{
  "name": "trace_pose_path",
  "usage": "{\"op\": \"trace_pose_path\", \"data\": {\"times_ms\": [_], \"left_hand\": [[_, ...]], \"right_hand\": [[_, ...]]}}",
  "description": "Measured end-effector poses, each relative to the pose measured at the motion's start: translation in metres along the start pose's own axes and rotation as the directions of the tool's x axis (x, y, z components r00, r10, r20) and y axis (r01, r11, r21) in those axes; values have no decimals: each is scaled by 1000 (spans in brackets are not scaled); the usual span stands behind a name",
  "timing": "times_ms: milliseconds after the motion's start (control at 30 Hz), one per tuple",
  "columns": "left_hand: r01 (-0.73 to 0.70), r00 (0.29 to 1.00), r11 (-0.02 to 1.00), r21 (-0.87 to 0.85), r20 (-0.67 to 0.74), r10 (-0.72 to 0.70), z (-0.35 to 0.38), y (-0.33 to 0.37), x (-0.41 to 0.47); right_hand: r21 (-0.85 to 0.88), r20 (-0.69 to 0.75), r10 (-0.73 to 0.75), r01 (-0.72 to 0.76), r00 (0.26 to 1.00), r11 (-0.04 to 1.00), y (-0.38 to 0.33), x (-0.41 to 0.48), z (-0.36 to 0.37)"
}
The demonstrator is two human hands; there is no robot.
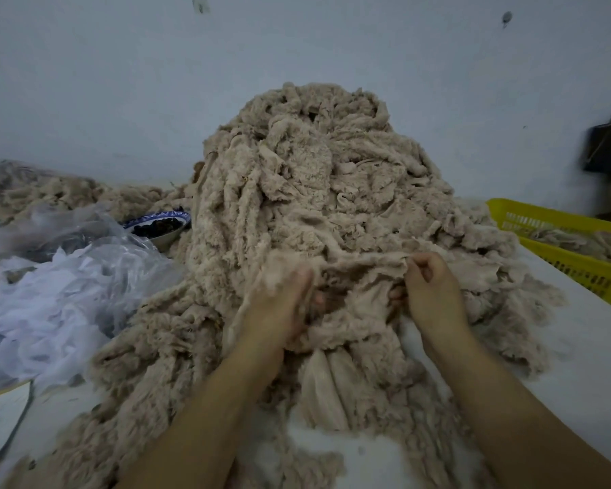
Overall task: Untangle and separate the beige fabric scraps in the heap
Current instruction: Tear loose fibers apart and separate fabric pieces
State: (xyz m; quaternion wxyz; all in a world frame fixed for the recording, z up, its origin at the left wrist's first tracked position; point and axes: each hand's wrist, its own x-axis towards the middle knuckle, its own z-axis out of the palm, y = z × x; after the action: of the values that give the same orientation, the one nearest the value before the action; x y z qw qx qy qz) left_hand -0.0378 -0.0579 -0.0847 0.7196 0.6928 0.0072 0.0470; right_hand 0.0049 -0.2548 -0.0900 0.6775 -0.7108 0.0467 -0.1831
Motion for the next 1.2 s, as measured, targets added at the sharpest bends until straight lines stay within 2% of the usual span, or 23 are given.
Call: {"op": "trace_pose_path", "data": {"times_ms": [33, 67, 133, 167, 233, 300, 333, 400, 500, 567, 600, 667, 733, 800, 867, 933, 967, 1000, 1067, 1100, 1200], "left_hand": [[-31, 1000, 967, 252, 3, 31, 4, -3, -1], [-77, 996, 901, 427, 70, 52, 7, -5, -2], [-121, 979, 803, 583, 204, 0, 13, -10, -3], [-103, 977, 801, 590, 212, -31, 13, -10, -4], [-34, 990, 902, 431, 140, -29, 10, -7, -5], [72, 994, 997, 43, 77, -75, 3, -2, -3], [115, 991, 975, -188, 94, -99, -1, 2, -1], [158, 985, 826, -541, 140, -97, -11, 7, 2], [145, 989, 619, -772, 140, -57, -27, 12, 8], [139, 988, 568, -811, 152, -24, -30, 11, 9], [133, 988, 574, -808, 155, -11, -28, 11, 9], [130, 985, 614, -778, 170, 8, -21, 11, 7], [175, 972, 655, -735, 235, 5, -13, 10, 3], [222, 956, 702, -677, 292, -21, -8, 8, 1], [243, 951, 734, -635, 305, -52, -7, 5, 0], [240, 956, 726, -645, 289, -59, -10, 4, 1], [240, 959, 698, -674, 275, -64, -13, 5, 2], [232, 965, 671, -704, 254, -67, -16, 7, 3], [191, 977, 653, -733, 205, -56, -22, 9, 3], [178, 980, 656, -733, 192, -52, -22, 11, 3], [205, 975, 659, -724, 207, -77, -20, 14, 0]], "right_hand": [[107, -1, 37, -37, 999, 994, -1, -1, 0], [169, -2, 58, -57, 998, 984, -3, -2, 0], [237, 5, 73, -72, 997, 969, -5, -2, 0], [258, 12, 76, -76, 997, 963, -5, 0, 0], [247, 21, 70, -73, 997, 966, -2, 2, 0], [124, 27, 68, -71, 997, 990, 5, 3, -1], [64, 29, 79, -81, 996, 995, 8, 3, 0], [-14, 12, 106, -106, 994, 994, 14, 6, 0], [-64, -13, 160, -160, 987, 985, 15, 9, -2], [-141, 26, 140, -135, 990, 981, 13, 7, -1], [-202, 54, 77, -65, 996, 977, 9, 2, 0], [-278, 101, -154, 177, 983, 944, -1, -13, 7], [-214, 215, -335, 378, 917, 901, -13, -29, 15], [-101, 451, -344, 430, 824, 897, -21, -45, 24], [-110, 654, -267, 438, 708, 892, -13, -52, 33], [-191, 691, -267, 525, 672, 830, -3, -47, 35], [-234, 669, -276, 548, 690, 803, 1, -41, 32], [-291, 621, -260, 525, 740, 800, 3, -34, 28], [-395, 490, -181, 402, 853, 826, 10, -18, 16], [-416, 451, -138, 344, 882, 842, 13, -14, 12], [-339, 428, -88, 250, 900, 907, 9, -19, 8]]}}
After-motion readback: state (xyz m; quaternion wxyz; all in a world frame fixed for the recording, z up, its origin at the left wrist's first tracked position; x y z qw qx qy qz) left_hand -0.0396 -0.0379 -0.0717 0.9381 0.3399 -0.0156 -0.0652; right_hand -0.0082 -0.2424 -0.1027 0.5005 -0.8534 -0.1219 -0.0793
